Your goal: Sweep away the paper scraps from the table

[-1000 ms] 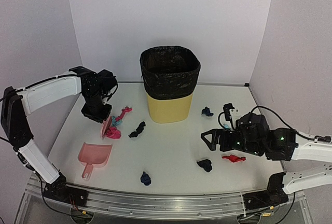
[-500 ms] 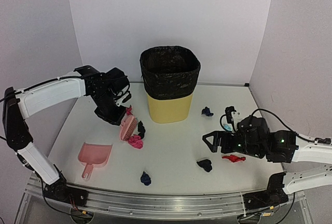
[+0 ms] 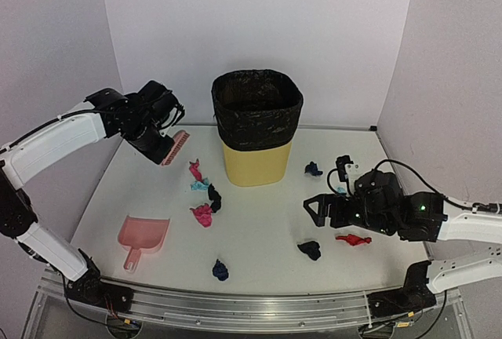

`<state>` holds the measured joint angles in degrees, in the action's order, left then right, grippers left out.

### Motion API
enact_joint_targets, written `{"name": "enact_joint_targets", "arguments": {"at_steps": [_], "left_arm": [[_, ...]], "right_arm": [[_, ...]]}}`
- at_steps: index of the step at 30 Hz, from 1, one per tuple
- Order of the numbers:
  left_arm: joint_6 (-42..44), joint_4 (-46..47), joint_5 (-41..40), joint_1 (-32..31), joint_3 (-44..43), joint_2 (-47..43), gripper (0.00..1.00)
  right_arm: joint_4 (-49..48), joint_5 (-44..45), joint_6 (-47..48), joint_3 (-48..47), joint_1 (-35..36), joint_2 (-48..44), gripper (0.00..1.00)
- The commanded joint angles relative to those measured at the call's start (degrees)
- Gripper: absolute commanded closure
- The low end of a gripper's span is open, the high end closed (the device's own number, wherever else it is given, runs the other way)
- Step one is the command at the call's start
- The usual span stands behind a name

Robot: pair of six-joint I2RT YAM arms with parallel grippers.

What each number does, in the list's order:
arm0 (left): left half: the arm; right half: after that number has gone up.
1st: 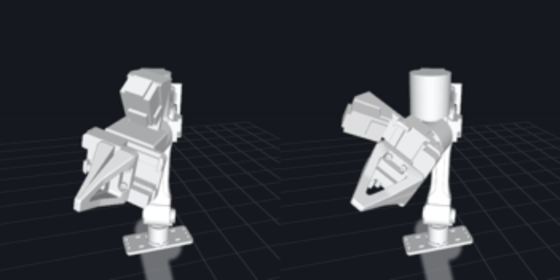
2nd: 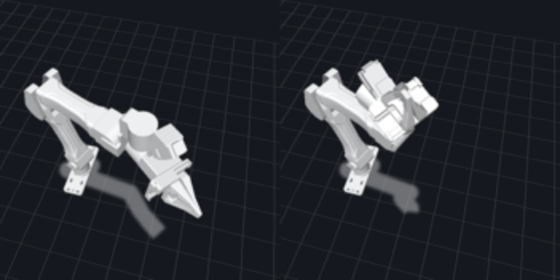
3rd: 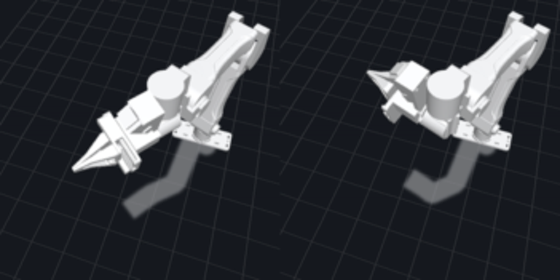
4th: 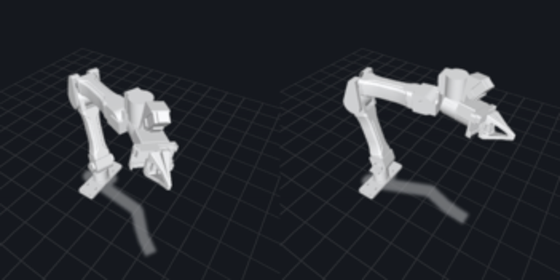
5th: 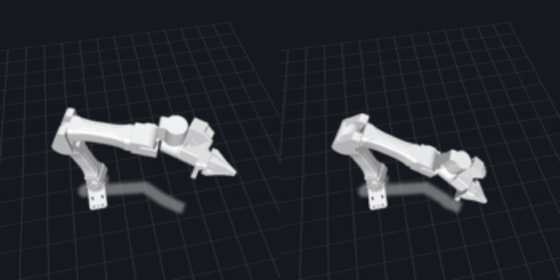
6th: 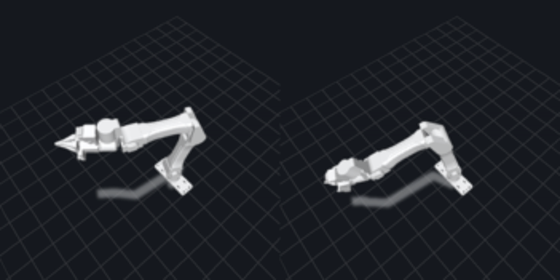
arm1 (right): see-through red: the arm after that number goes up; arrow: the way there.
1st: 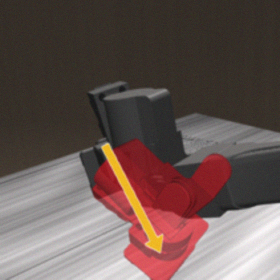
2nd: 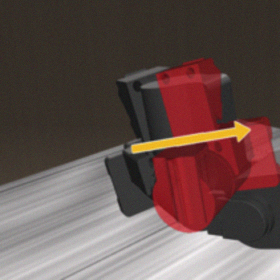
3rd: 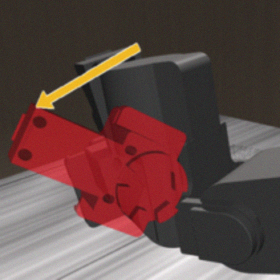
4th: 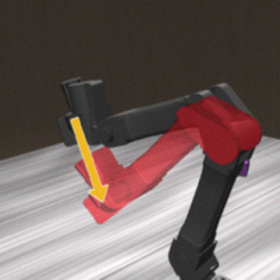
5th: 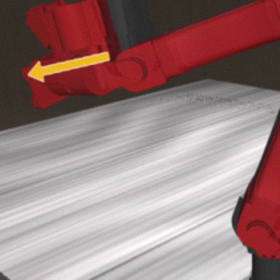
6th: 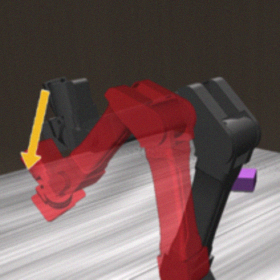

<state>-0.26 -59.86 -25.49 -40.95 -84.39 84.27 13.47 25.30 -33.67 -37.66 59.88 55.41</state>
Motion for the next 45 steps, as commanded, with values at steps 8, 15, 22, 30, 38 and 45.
{"name": "enact_joint_targets", "arguments": {"at_steps": [8, 15, 22, 30, 38, 45], "left_arm": [[39.4, 30.8, 4.5, 13.3, 6.0, 3.9, 1.0], [43.8, 27.8, 5.2, 14.1, 1.6, 13.1, 1.0], [41.3, 22.4, 7.7, 14.1, -0.2, 18.9, 1.0], [38.7, 15.1, 14.6, 12.8, -0.2, 17.7, 1.0], [33.4, 9.3, 10.4, 4.3, 4.5, 13.8, 1.0], [22.9, 3.9, 12.1, 0.8, 3.2, 12.6, 1.0]], "right_arm": [[-1.0, -2.8, 1.3, -3.8, 0.2, 3.3, 0.02], [-1.0, -0.2, 0.3, -2.4, 0.2, 1.4, 0.02], [-1.0, -0.4, 0.0, -1.6, 0.2, 1.3, 0.02], [-1.0, 0.5, 0.4, -0.7, 0.2, 1.5, 0.02], [-1.0, 0.4, 0.0, 0.2, 0.2, 1.4, 0.02], [-1.0, -0.8, -0.7, 1.0, 0.2, 0.9, 0.02]]}}
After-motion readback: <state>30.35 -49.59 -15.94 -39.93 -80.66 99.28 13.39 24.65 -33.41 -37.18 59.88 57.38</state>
